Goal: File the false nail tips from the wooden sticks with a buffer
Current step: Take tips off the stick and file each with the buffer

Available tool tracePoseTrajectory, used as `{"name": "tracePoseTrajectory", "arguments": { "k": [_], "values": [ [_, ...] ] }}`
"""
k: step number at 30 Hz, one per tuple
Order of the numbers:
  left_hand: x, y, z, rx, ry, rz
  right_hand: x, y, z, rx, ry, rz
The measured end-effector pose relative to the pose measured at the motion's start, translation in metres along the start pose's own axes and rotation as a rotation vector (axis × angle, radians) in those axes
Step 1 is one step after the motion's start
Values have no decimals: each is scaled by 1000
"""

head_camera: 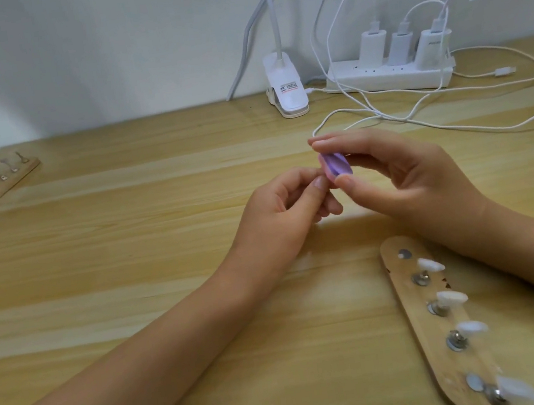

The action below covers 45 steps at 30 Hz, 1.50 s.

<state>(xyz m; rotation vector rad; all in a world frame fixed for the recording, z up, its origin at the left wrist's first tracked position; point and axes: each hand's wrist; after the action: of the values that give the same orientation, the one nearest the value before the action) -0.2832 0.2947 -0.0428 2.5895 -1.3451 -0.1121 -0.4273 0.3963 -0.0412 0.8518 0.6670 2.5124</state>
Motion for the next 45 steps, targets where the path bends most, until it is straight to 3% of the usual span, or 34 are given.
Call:
{"name": "tracePoseTrajectory", "arguments": {
  "k": [12,15,19,26,32,34,39,45],
  "values": [
    [1,1,3,-22,38,7,0,-2,4,11,-100,-27],
    [1,0,2,-21,16,4,3,0,2,-81,-52,-38],
    [0,-2,2,-34,36,27,2,-1,3,-18,-14,-51],
    [1,0,2,-29,3,-5,6,3,0,-184,71,37],
    [1,0,3,7,-47,-32,6,9,0,-238,365,-204],
    [0,0,2,14,-48,-33,7,8,1,-195,434,-193],
    [1,-1,0,18,-64,-51,4,4,2,-160,283,-33],
    [1,0,0,8,-76,-76,2,3,6,-69,128,-35]
  ]
}}
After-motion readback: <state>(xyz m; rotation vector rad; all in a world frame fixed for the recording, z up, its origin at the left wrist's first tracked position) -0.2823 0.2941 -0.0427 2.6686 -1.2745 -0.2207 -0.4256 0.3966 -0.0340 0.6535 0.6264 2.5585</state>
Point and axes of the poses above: each hand's wrist, its own y-axis towards the middle knuckle, its own x-axis out of the back of the hand, z = x × y, and after that the axes turned 6 degrees about -y, right-handed
